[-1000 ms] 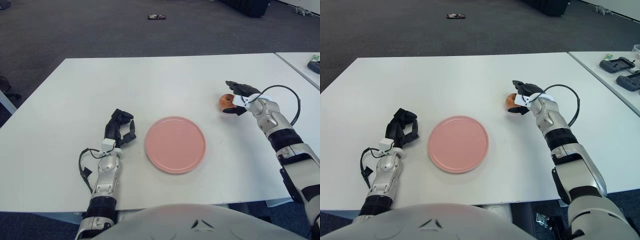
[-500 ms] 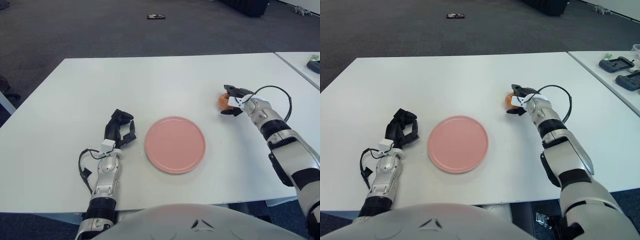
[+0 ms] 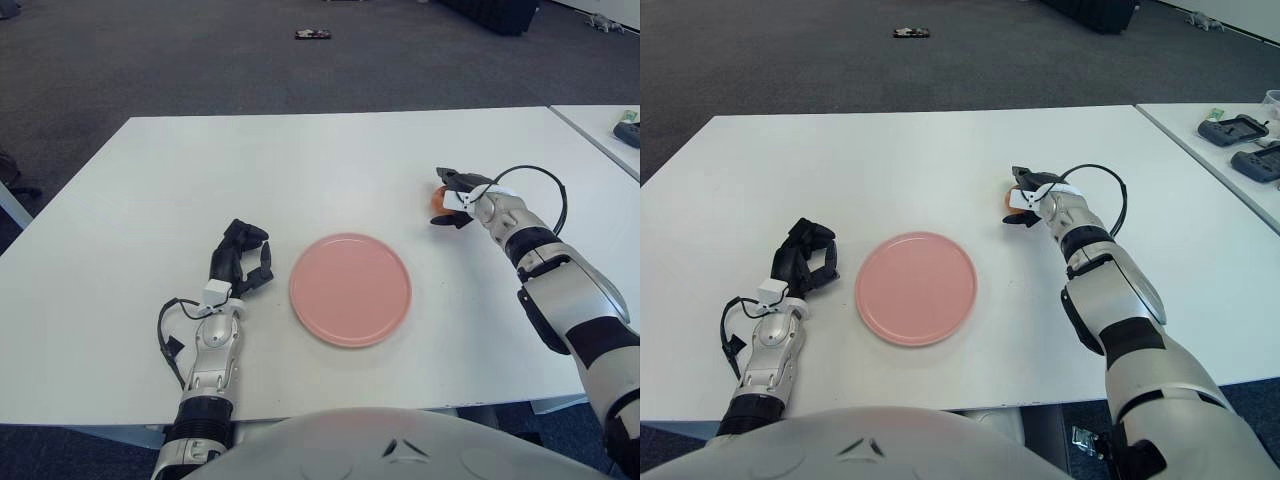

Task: Put the apple into the plate.

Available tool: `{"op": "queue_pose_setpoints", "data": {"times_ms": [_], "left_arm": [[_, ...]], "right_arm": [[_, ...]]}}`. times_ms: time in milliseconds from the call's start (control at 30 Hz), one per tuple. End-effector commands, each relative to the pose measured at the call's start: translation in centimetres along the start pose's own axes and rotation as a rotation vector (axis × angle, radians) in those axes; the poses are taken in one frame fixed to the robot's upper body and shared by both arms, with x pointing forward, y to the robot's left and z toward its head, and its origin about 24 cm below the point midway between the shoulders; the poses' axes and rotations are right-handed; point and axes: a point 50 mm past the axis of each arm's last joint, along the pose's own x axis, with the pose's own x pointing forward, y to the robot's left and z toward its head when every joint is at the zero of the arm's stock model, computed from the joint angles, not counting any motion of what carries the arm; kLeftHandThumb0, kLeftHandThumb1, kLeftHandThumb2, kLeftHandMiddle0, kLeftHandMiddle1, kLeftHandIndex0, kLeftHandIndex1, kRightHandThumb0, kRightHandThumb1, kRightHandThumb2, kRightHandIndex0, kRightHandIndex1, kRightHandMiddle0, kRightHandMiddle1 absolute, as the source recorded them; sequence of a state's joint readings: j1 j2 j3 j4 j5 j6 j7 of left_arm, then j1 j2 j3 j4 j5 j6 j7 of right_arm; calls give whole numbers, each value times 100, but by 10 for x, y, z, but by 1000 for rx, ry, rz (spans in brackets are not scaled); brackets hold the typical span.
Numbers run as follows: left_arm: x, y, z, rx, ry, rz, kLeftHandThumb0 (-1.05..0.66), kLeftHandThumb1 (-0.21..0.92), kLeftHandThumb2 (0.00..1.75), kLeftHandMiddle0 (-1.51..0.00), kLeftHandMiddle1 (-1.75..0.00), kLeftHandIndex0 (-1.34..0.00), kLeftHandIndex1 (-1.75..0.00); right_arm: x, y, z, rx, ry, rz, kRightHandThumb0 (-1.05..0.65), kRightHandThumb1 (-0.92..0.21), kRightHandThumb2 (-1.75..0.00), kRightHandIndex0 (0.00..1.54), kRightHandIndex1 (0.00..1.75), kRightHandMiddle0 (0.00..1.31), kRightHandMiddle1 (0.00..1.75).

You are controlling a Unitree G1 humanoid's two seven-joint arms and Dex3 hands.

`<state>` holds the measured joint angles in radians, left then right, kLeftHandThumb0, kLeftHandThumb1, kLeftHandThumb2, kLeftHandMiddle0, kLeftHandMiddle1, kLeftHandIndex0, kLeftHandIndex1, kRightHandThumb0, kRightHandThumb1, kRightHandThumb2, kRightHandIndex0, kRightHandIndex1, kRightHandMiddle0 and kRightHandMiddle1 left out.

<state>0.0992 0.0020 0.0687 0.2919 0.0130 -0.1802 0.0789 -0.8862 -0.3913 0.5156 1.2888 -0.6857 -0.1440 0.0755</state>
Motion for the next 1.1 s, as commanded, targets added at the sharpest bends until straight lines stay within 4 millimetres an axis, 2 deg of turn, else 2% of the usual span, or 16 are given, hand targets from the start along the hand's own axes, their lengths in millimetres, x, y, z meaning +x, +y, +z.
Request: {"op": "queue_pose_setpoints", "data": {"times_ms": [0, 67, 133, 167, 233, 333, 433, 500, 533, 633, 833, 900, 933, 1067], "left_arm": [[-9, 2, -18, 8, 95, -4, -43, 48, 112, -88, -175, -48, -175], [-9, 2, -19, 10, 99, -5, -43, 48, 112, -88, -175, -48, -175], [-9, 2, -19, 12, 101, -3, -42, 49, 111, -88, -175, -47, -175], [-9, 3, -19, 13, 102, -1, -42, 49, 111, -88, -175, -47, -175], [-9, 3, -19, 15, 102, 3, -42, 50, 110, -88, -175, -47, -175], [-9, 3, -18, 15, 102, 7, -42, 50, 110, -88, -175, -46, -175], [-9, 3, -18, 11, 101, 6, -42, 50, 109, -88, -175, -46, -175], [-9, 3, -18, 8, 102, 3, -42, 50, 109, -88, -175, -46, -175], [-9, 3, -18, 7, 102, 2, -42, 50, 109, -88, -175, -46, -175], [-9, 3, -18, 6, 101, -2, -42, 51, 109, -88, -175, -46, -175], [-9, 5, -18, 8, 113, 7, -42, 51, 108, -86, -175, -45, -175], [-9, 5, -18, 6, 116, 14, -42, 52, 108, -86, -175, -45, -175], [-9, 5, -18, 6, 117, 17, -42, 52, 108, -85, -175, -45, -175], [-9, 6, -18, 6, 116, 21, -42, 52, 107, -85, -175, -45, -175]], "right_arm": [[0, 31, 0, -10, 26, 127, -98, -57, -79, 1, 1, 0, 0], [0, 35, 0, -15, 34, 135, -91, -51, -86, 0, 22, 0, 15], [-1, 41, -3, -22, 46, 142, -83, -45, -92, 0, 52, 0, 44], [-2, 44, -4, -26, 52, 145, -79, -41, -96, 0, 71, 0, 65], [-3, 49, -7, -39, 66, 150, -75, -37, -101, 0, 91, 0, 86], [-3, 53, -9, -52, 84, 153, -66, -28, -116, 3, 133, 2, 143], [-4, 55, -12, -52, 104, 161, -60, -26, -122, 7, 147, 8, 164], [-5, 59, -14, -47, 125, 169, -57, -26, -124, 10, 152, 15, 169], [-5, 61, -16, -44, 135, 173, -52, -31, -122, 13, 155, 28, 171], [-7, 68, -20, -46, 156, 179, -48, -37, -121, 18, 161, 45, 174], [-8, 73, -22, -46, 184, 185, -46, -37, -124, 25, 166, 55, 174], [-9, 75, -25, -40, 199, 183, -30, -34, -124, 38, 158, 57, 175], [-10, 75, -26, -37, 205, 182, -16, -29, -129, 51, 155, 57, 175], [-10, 76, -26, -23, 215, 165, -5, -19, -143, 68, 162, 55, 175]]}}
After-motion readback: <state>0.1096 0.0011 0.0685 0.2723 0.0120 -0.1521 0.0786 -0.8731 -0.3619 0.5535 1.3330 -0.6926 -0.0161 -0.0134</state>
